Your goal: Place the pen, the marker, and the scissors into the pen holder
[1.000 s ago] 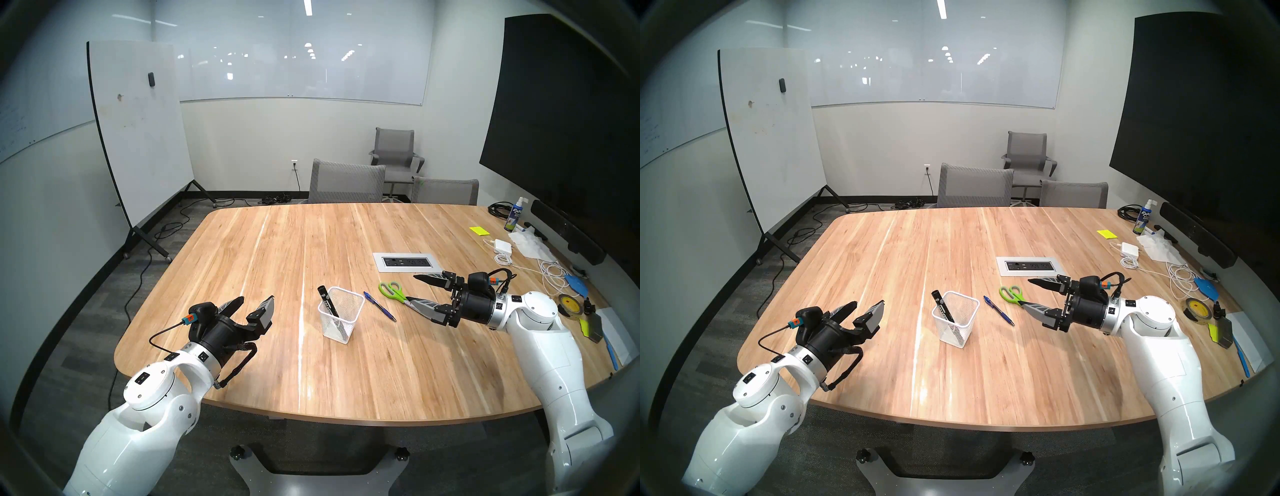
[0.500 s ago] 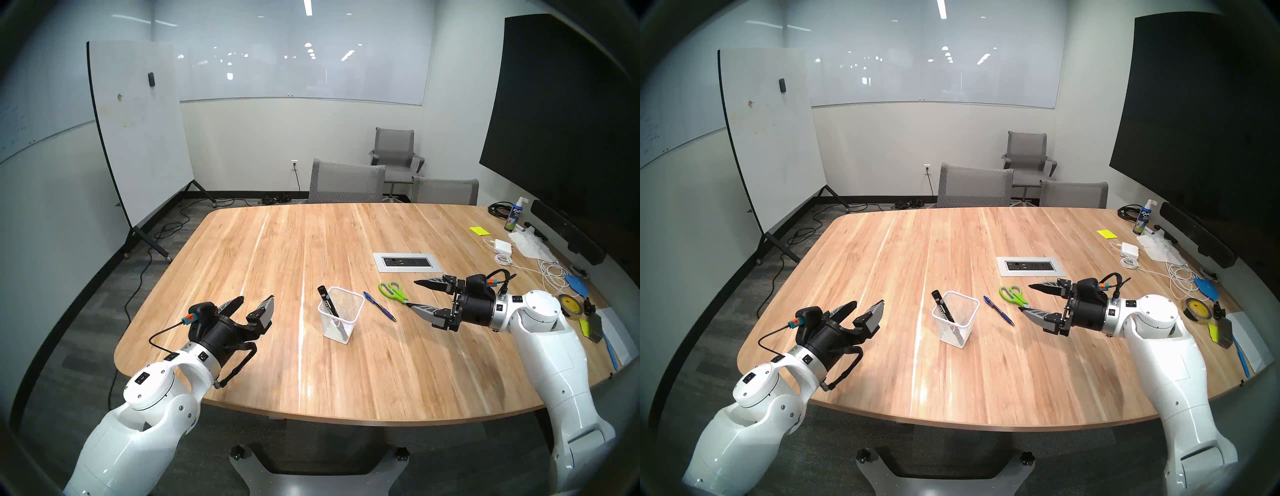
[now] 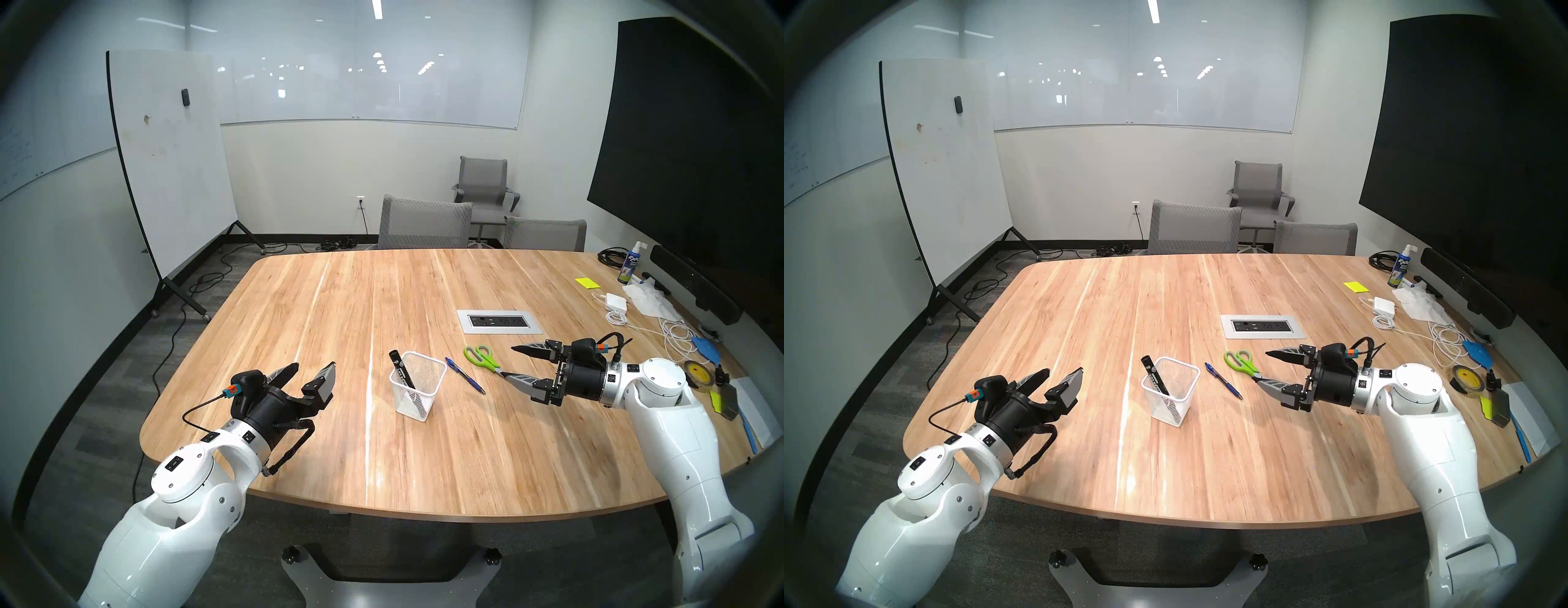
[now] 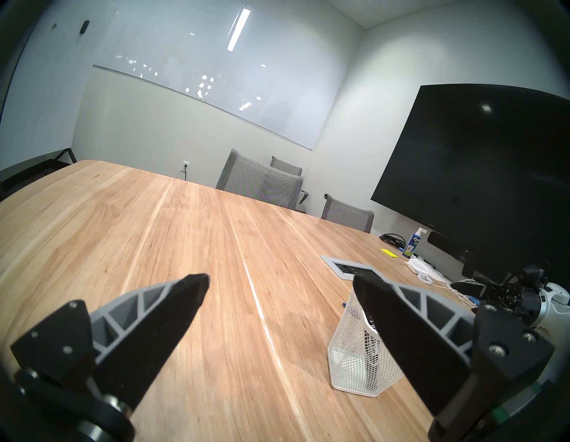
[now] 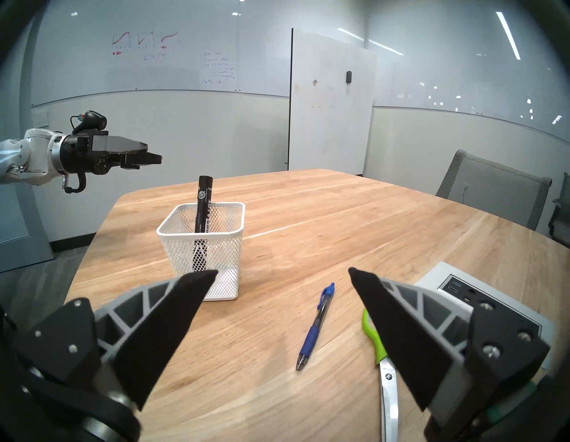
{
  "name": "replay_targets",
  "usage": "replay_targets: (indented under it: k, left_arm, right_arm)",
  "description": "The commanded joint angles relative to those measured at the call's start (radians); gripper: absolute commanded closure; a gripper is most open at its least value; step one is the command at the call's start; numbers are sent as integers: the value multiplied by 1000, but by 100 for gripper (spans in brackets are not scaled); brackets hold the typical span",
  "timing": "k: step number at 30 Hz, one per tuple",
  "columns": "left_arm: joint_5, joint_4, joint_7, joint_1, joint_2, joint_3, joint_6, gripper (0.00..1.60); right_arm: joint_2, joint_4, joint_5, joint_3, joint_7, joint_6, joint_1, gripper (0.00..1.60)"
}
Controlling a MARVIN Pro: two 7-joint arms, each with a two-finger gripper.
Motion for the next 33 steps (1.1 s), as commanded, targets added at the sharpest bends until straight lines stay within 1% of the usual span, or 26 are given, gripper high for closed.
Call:
replay_targets:
  k: [1, 13, 18, 22, 33]
  left_arm:
    - [-1, -24, 0, 1, 0, -4, -3, 0]
    - [0, -24, -1, 1, -2, -4, -2, 0]
    - [0, -24, -1, 1, -2, -5, -1, 0]
    - [1, -24, -2, 1, -3, -5, -1, 0]
    - [1, -24, -2, 1, -3, -5, -1, 0]
  right_arm:
    - [14, -2, -13, -7, 6, 0, 38, 0]
    - [9, 31, -43, -18, 4, -2, 66, 0]
    - [3, 66, -49, -22, 6, -10, 81, 0]
    - [2, 117, -56, -29, 10, -26, 103, 0]
    - [1, 168, -72, -44, 18, -38, 133, 0]
